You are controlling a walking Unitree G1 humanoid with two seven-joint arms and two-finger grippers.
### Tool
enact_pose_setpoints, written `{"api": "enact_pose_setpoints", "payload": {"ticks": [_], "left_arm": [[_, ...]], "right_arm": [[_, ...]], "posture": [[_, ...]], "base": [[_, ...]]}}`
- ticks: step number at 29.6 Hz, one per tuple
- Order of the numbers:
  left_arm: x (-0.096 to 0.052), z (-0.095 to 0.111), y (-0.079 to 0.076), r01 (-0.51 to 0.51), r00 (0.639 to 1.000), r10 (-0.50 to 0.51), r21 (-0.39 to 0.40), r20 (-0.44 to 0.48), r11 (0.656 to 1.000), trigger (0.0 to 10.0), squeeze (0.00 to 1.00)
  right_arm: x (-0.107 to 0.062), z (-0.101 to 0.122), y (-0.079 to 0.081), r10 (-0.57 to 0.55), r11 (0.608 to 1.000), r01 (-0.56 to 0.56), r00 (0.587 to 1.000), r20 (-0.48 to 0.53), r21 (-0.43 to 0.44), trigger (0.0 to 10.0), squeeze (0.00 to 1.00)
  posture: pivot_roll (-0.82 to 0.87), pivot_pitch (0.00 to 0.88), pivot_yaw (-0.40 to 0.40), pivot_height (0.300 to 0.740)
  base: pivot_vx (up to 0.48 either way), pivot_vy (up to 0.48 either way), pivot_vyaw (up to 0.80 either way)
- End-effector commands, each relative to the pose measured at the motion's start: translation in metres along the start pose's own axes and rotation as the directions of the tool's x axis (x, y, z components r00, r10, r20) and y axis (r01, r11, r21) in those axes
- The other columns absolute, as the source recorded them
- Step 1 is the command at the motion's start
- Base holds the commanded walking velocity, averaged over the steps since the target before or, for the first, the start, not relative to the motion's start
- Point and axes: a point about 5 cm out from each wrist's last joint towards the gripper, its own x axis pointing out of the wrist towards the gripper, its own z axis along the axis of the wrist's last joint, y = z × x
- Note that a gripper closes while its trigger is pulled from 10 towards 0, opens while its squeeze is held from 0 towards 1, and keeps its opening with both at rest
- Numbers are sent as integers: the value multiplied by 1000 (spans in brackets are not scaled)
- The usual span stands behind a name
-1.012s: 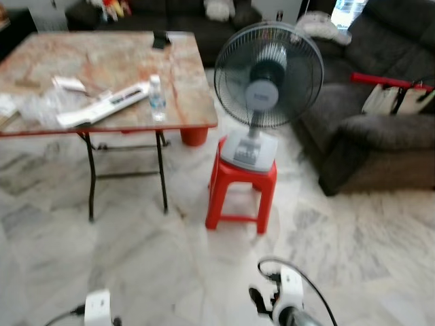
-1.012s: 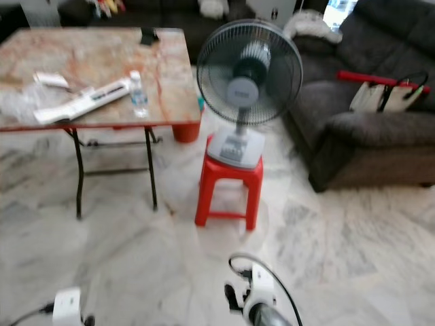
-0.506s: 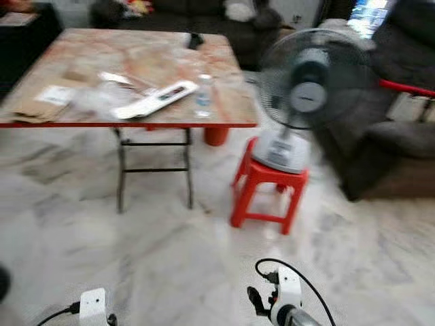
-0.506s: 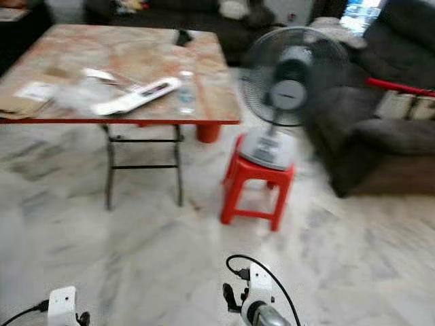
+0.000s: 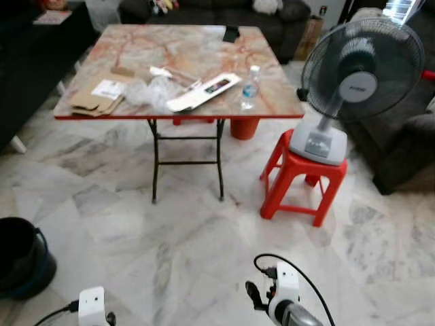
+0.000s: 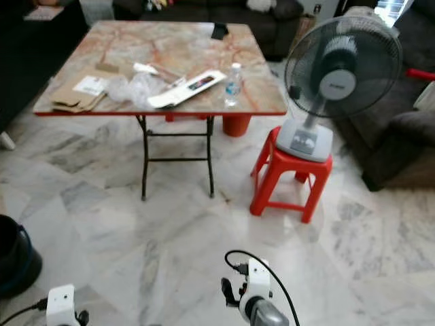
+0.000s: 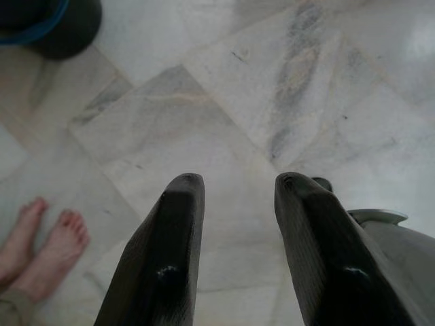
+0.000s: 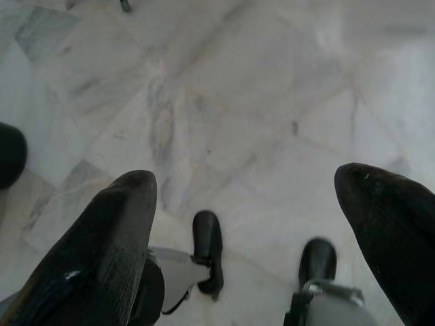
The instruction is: Picking trash to rubbish bin
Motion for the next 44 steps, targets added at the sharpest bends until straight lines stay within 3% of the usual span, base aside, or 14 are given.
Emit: {"api": "enact_pose_setpoints", "payload": {"ticks": [1,6,12,15,20,21,22,23,25,32,33,34,35,44], "left_arm": [[0,3,-7,22,1000,-22,23,18,999,10000,0],[5,39,-20,-1,984,-38,217,175,976,10000,0],[1,97,-44,15,905,-104,211,413,977,10000,0],[-7,130,-54,23,825,-105,152,556,988,10000,0],[-13,146,-60,55,773,-110,107,625,993,10000,0],[-20,158,-67,59,724,-128,124,678,990,10000,0],[-20,158,-67,59,724,-128,124,678,990,10000,0],[-35,178,-80,64,627,-178,178,759,982,10000,0],[-50,198,-91,52,539,-195,199,819,979,10000,0],[-67,223,-103,85,456,-218,202,863,976,10000,0],[-67,224,-104,96,456,-210,187,865,978,10000,1000],[-67,224,-104,103,456,-204,176,866,979,10000,1000],[-68,224,-103,105,460,-198,168,866,980,10000,1000],[-76,224,-104,113,446,-200,166,872,980,10000,1000]], "right_arm": [[0,4,-2,-7,1000,7,1000,22,4,10000,0],[5,31,9,28,999,-25,993,115,-34,10000,0],[9,85,32,121,990,-94,948,294,-103,10000,0],[7,117,46,163,981,-106,903,397,-162,10000,0],[4,139,54,185,976,-107,861,474,-187,10000,0],[-1,159,64,225,965,-108,810,541,-241,10000,0],[-1,159,64,225,965,-108,810,541,-241,10000,0],[-14,191,83,304,943,-128,705,641,-307,10000,0],[-26,213,103,361,926,-141,605,709,-351,10000,0],[-35,223,125,416,905,-163,537,734,-393,10000,0],[-36,223,127,417,905,-171,533,736,-389,10000,27],[-36,223,127,417,906,-177,531,738,-384,10000,27],[-36,222,127,416,908,-196,529,740,-370,10000,945],[-38,222,127,427,904,-217,523,738,-369,10000,1000]], "posture": [[118,94,-14,728],[120,98,-15,728],[109,97,-8,728],[118,94,-8,728],[120,92,-9,728],[121,92,-8,728],[121,92,-8,728],[121,92,-8,728],[127,96,-5,728],[125,82,-2,728],[125,82,-2,728],[125,82,-2,728],[122,77,-4,728],[130,72,-13,728]], "base": [[0,0,0],[0,0,0],[0,0,0],[0,0,0],[0,0,0],[0,0,0],[0,0,0],[0,0,0],[0,0,0],[0,0,0],[0,0,0],[0,0,0],[0,0,0],[0,0,0]]}}
